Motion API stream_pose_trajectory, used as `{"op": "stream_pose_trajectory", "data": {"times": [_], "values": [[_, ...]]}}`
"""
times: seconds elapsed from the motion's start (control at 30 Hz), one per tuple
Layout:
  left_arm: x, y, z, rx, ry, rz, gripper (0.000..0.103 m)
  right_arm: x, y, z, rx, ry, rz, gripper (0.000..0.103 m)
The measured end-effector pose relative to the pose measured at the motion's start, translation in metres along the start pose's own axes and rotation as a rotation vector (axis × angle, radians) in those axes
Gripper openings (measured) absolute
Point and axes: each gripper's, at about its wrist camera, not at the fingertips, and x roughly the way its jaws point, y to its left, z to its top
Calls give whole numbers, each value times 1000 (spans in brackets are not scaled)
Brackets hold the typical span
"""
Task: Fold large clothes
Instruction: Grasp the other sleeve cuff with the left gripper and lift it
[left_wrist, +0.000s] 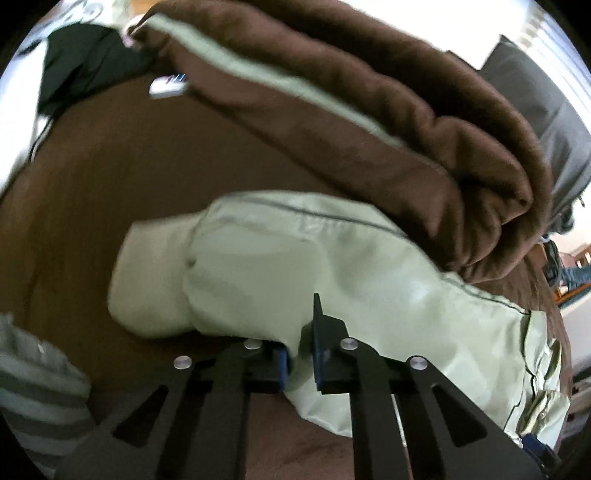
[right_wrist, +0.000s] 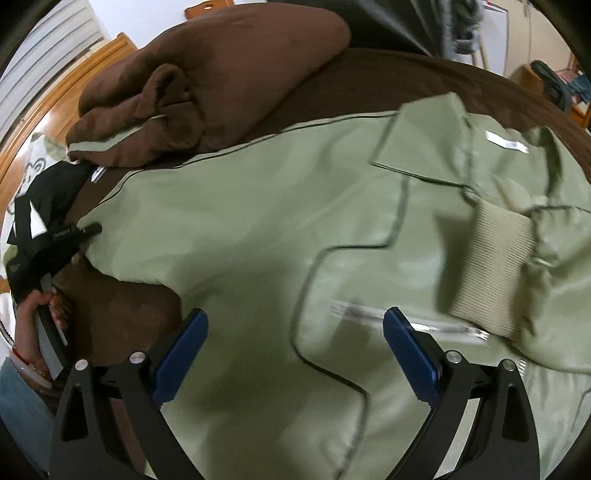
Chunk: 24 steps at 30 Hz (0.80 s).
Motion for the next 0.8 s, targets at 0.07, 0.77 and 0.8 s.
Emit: {"op": "stream_pose_trajectory", "data": {"times": [0.07,0.77,0.8], "values": [[-8,-7,10,14,-27,-15,12,8,7,3,-3,6,5,94],[-71,-61,21,201,-154,17,11,59,24,0,-112,61,-81,98],[-76,-65,21,212,-162,12,11,55,22,2,-99,60,-70,98]]}}
